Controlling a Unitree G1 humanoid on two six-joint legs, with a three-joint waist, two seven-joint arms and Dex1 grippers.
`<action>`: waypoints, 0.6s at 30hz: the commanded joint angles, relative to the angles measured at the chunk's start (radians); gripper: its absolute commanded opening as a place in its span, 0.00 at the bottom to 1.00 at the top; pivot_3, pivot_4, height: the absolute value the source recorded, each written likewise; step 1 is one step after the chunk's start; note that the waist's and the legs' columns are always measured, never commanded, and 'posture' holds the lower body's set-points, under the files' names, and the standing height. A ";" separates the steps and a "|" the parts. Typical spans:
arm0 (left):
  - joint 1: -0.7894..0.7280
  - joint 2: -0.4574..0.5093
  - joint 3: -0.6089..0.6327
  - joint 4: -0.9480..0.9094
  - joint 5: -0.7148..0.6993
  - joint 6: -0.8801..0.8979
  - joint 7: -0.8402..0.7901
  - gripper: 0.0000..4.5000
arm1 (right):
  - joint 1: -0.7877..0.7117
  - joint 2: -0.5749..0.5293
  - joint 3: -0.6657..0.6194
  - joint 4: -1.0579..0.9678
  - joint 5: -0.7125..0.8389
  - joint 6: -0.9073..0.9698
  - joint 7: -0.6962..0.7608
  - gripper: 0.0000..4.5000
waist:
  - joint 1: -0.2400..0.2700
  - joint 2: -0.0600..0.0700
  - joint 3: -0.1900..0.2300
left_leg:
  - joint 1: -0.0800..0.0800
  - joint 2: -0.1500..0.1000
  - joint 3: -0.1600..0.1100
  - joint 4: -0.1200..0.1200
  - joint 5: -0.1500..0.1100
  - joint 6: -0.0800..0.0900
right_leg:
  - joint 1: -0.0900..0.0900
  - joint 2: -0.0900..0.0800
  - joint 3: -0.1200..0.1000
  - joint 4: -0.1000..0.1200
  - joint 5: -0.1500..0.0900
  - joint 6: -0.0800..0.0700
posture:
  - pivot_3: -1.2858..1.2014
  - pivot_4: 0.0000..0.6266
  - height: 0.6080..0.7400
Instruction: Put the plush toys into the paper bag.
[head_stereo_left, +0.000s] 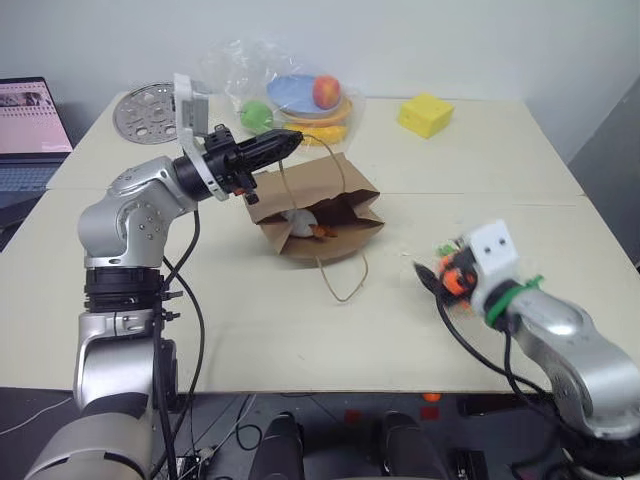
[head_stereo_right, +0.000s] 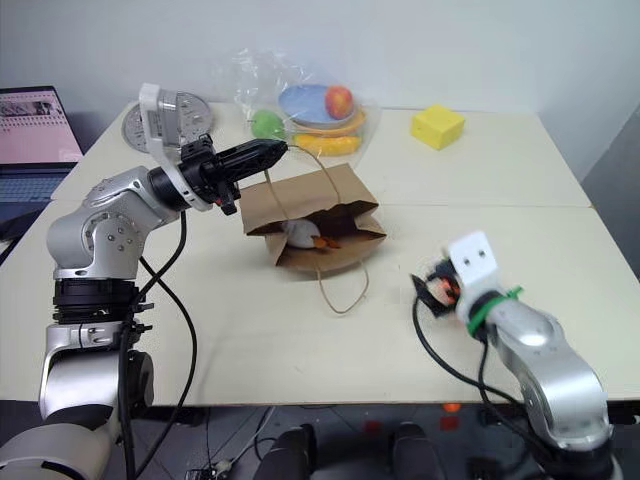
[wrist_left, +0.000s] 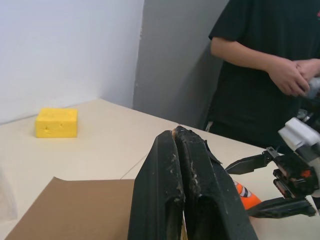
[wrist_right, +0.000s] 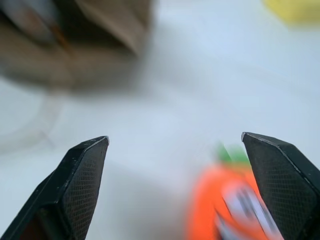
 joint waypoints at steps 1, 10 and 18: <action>-0.022 0.007 0.010 -0.016 -0.001 -0.019 -0.015 0.00 | 0.054 0.034 -0.032 -0.038 -0.041 -0.051 -0.062 0.99 | -0.008 0.000 0.000 | 0.001 0.000 0.001 0.000 0.000 0.000 | 0.000 0.000 0.001 0.000 0.000 0.000 | 0.52 0.24 1.00; -0.015 0.006 0.009 -0.025 0.004 -0.016 -0.024 0.00 | 0.140 0.124 -0.001 0.040 -0.094 -0.174 -0.117 0.87 | -0.007 0.000 0.000 | 0.002 0.000 0.002 0.001 0.000 0.000 | 0.001 0.000 0.002 0.000 -0.001 0.001 | 0.52 0.24 1.00; -0.007 0.015 0.017 -0.042 -0.001 -0.009 -0.021 0.00 | 0.112 0.150 -0.028 0.068 -0.084 -0.208 -0.106 0.22 | -0.007 0.000 0.000 | 0.002 0.000 0.002 0.001 0.000 0.000 | 0.001 0.000 0.002 0.000 0.000 0.000 | 0.52 0.24 1.00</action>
